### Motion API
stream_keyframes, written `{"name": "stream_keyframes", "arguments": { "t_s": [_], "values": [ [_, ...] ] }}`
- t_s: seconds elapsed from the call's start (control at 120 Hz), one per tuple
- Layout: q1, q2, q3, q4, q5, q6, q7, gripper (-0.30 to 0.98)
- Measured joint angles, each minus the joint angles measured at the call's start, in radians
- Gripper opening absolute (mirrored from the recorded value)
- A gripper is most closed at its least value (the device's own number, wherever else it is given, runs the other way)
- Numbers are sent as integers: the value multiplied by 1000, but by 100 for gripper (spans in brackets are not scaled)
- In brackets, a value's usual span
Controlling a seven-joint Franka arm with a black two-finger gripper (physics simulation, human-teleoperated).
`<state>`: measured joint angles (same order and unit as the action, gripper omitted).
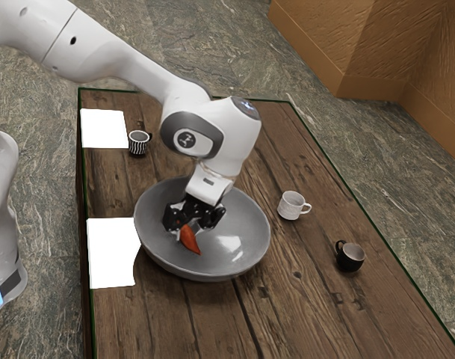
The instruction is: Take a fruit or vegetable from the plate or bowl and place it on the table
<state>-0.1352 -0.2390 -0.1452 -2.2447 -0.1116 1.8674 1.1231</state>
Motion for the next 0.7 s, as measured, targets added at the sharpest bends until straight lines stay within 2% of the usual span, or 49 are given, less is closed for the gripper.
{"name": "stream_keyframes", "arguments": {
  "t_s": [0.092,0.167,0.217,0.292,0.367,0.442,0.558,0.7],
  "values": [
    [0,-1,0,180,0,-47,-2,17],
    [3,0,-21,262,0,-82,-5,16],
    [6,42,-120,371,-1,-99,-12,16],
    [-9,271,-318,623,17,-123,-27,16],
    [-39,440,-416,796,51,-140,-43,15],
    [-7,498,-440,848,72,-150,-57,16],
    [0,527,-447,859,98,-161,-75,44],
    [1,532,-447,855,118,-165,-93,60]
  ]
}}
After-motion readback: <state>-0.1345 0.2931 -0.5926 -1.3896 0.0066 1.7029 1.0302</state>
